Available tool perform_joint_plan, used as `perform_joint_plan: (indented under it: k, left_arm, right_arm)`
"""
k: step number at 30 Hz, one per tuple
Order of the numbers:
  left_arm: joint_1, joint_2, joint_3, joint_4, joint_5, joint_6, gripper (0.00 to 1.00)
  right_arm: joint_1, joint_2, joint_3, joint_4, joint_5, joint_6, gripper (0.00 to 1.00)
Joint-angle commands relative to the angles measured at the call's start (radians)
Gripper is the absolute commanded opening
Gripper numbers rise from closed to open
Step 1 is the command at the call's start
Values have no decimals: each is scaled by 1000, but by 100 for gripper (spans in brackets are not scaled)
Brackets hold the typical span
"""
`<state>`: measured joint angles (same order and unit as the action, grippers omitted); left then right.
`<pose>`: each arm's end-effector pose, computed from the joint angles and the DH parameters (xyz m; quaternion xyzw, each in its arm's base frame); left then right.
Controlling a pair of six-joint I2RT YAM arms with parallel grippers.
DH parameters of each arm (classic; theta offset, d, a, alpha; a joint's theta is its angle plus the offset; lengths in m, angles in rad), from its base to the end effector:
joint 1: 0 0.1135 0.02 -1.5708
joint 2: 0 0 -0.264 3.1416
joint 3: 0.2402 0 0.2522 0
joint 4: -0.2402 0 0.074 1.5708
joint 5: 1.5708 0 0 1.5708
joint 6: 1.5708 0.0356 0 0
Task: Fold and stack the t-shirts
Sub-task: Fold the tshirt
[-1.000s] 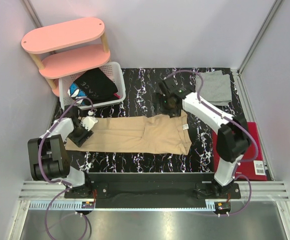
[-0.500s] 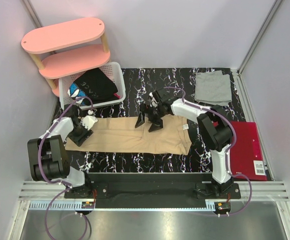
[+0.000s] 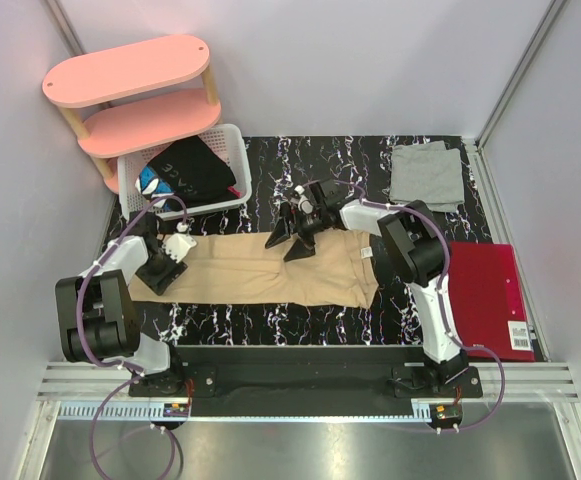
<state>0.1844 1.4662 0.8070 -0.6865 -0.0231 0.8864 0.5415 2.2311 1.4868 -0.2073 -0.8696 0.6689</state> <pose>0.2429 0.0461 0.1666 0.3404 0.9335 0.0672 0.0907 0.3793 0.2599 0.1212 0.0731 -0.8703 -0.4872 0.0010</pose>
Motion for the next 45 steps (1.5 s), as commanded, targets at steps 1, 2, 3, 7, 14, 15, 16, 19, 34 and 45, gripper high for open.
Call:
perform_joint_plan:
  k: [1, 2, 3, 7, 14, 15, 16, 19, 34, 45]
  left_arm:
    - [4, -1, -9, 22, 3, 16, 60]
    - [4, -1, -11, 24, 3, 14, 60]
    - [4, -1, -11, 24, 2, 17, 60]
    - [4, -12, -17, 25, -3, 25, 60]
    - [4, -18, -19, 25, -8, 31, 60]
    - [4, -21, -22, 25, -6, 34, 60]
    - [6, -24, -26, 30, -5, 37, 60]
    - [6, -18, -29, 33, -3, 37, 60]
    - [75, 37, -108, 128, -57, 97, 59]
    - [104, 49, -155, 165, -41, 111, 59]
  right_arm:
    - [9, 98, 15, 33, -42, -26, 100]
    - [6, 82, 20, 19, -45, -29, 100]
    - [3, 70, 20, 17, -57, -31, 100]
    - [-20, -42, 39, -44, -34, -64, 100]
    - [-86, -312, 41, -104, -43, 10, 100]
    - [-87, -338, -1, -109, -39, 26, 99]
    - [-87, -393, -32, -115, -29, 38, 100]
    - [-86, -474, -198, -113, -2, 70, 100]
    - [-87, -352, -560, -8, 85, 135, 100]
    - [-193, -332, -493, -263, 308, -25, 99]
